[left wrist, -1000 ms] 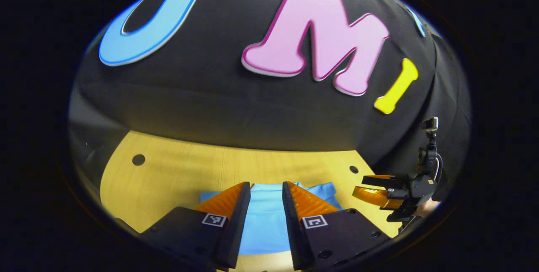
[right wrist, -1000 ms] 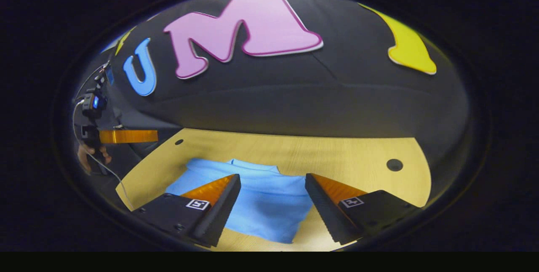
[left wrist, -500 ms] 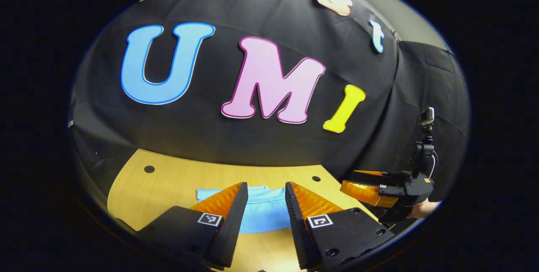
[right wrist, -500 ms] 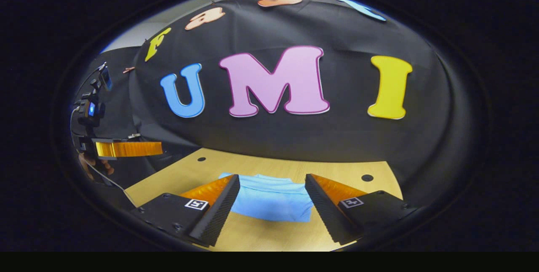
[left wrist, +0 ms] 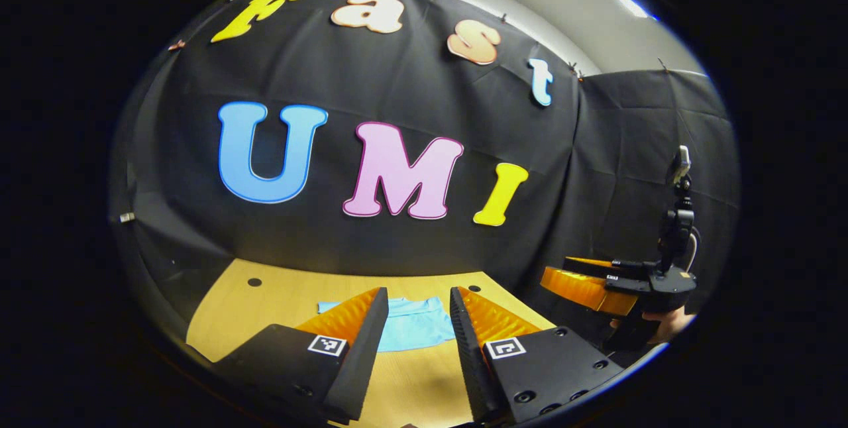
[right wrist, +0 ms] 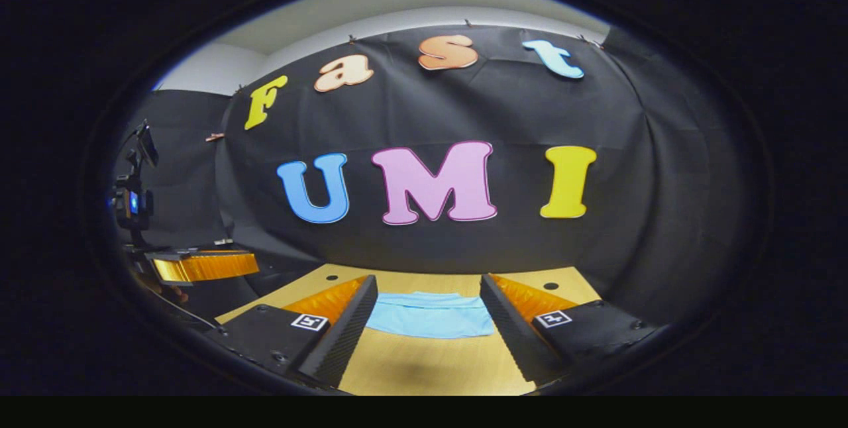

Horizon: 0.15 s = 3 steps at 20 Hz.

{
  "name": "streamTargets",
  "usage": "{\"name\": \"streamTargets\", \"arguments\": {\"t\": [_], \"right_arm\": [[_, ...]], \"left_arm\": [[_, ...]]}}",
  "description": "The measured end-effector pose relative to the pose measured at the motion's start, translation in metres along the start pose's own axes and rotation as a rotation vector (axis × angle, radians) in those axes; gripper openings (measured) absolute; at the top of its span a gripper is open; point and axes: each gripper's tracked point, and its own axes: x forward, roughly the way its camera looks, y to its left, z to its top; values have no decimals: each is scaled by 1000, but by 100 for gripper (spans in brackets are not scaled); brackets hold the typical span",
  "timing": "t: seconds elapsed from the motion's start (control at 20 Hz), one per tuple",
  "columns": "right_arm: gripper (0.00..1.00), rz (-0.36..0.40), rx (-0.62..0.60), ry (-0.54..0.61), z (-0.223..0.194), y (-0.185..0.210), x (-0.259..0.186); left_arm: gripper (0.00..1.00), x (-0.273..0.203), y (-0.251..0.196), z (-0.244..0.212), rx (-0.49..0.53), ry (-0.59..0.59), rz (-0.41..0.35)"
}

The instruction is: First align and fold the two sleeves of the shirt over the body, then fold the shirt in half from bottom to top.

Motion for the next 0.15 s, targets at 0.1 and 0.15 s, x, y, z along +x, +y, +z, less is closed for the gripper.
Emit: {"name": "streamTargets", "arguments": {"t": [0.1, 0.15], "right_arm": [[97, 12, -21, 0, 4, 8, -20], [98, 19, -27, -4, 7, 10, -27]], "left_arm": [[62, -17, -11, -3, 31, 13, 2], [63, -24, -18, -1, 43, 10, 4]]}}
